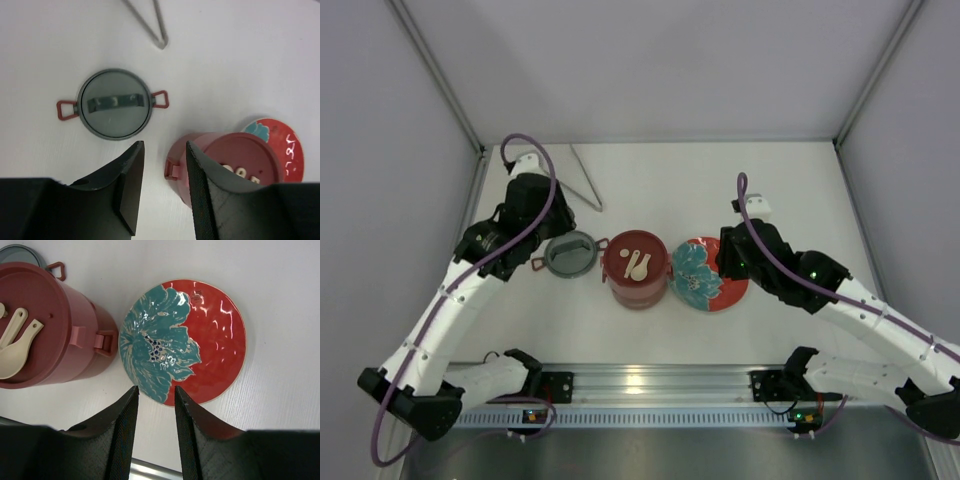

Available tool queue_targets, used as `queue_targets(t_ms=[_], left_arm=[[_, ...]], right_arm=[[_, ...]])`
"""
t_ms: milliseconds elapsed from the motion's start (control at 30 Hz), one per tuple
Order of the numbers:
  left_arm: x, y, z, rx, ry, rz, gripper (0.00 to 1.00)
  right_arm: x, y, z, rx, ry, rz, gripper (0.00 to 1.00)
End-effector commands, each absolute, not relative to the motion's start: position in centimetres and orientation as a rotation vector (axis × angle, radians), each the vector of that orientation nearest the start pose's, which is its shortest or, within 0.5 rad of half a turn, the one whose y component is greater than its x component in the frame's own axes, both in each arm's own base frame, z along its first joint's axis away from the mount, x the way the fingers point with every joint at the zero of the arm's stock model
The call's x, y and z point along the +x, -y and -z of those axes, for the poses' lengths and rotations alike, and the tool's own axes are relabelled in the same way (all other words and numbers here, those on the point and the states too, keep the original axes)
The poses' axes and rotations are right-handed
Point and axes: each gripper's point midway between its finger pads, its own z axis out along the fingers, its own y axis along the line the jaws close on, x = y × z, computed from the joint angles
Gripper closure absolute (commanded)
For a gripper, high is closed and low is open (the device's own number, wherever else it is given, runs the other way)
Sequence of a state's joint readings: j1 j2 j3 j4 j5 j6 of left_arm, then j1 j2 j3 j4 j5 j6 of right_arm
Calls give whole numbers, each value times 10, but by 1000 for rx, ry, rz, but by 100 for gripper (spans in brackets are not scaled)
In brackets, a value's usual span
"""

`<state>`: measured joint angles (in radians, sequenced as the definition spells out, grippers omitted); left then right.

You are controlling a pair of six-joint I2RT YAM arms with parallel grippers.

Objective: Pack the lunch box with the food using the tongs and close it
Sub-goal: Place the utensils in the packing box, then pick up the box lid from the center of the board.

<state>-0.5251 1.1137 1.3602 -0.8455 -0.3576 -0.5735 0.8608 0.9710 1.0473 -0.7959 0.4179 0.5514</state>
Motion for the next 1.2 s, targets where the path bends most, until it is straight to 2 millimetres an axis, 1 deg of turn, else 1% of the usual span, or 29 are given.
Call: queue_targets(t_ms=[0, 67, 100, 200, 233, 300, 333, 400, 433, 500, 600, 633, 667, 700, 767, 800, 833, 900, 933, 1067, 1167], left_arm=[[286, 110, -255, -465, -2154, 296, 56], [283, 105, -242, -533, -2138, 304, 57], [279, 104, -222, -596, -2159, 305, 57], [280, 104, -212, -714, -2097, 368, 56], [280, 103, -200, -739, -2096, 369, 56], [280, 99, -194, -823, -2059, 378, 56], [280, 98, -185, -848, -2052, 370, 55], [284, 95, -180, -909, -2014, 377, 55], [283, 93, -170, -936, -2012, 368, 55], [290, 95, -169, -981, -1969, 400, 55], [298, 96, -162, -1025, -1927, 418, 54], [301, 93, -159, -1041, -1914, 405, 54], [302, 92, -151, -1072, -1917, 394, 53], [307, 92, -150, -1080, -1908, 402, 53], [312, 89, -137, -1119, -1921, 392, 53], [318, 89, -138, -1127, -1907, 405, 53], [321, 85, -128, -1150, -1925, 390, 53], [329, 83, -126, -1172, -1918, 399, 53], [332, 79, -119, -1189, -1925, 378, 53], [345, 75, -114, -1224, -1926, 389, 53], [353, 70, -112, -1244, -1920, 378, 48]], right_arm=[[225, -176, -243, -92, -2165, -350, 65], [226, -178, -242, -97, -2165, -354, 65], [225, -178, -242, -101, -2165, -358, 65], [225, -180, -240, -107, -2167, -363, 65], [225, -181, -240, -113, -2168, -365, 65], [225, -180, -240, -116, -2168, -364, 65], [225, -180, -240, -112, -2165, -366, 65], [225, -180, -240, -116, -2165, -366, 65], [225, -180, -239, -114, -2167, -366, 65], [224, -180, -239, -117, -2169, -367, 65], [223, -179, -239, -116, -2166, -368, 65], [223, -179, -239, -117, -2169, -367, 65], [223, -178, -239, -116, -2169, -366, 65], [223, -178, -239, -118, -2167, -366, 65], [222, -177, -240, -117, -2167, -365, 65], [222, -177, -240, -116, -2165, -366, 65], [222, -177, -239, -118, -2170, -361, 65], [222, -176, -239, -117, -2170, -357, 65], [222, -175, -239, -116, -2170, -356, 65], [221, -173, -241, -114, -2166, -350, 65], [222, -174, -242, -112, -2163, -351, 65]])
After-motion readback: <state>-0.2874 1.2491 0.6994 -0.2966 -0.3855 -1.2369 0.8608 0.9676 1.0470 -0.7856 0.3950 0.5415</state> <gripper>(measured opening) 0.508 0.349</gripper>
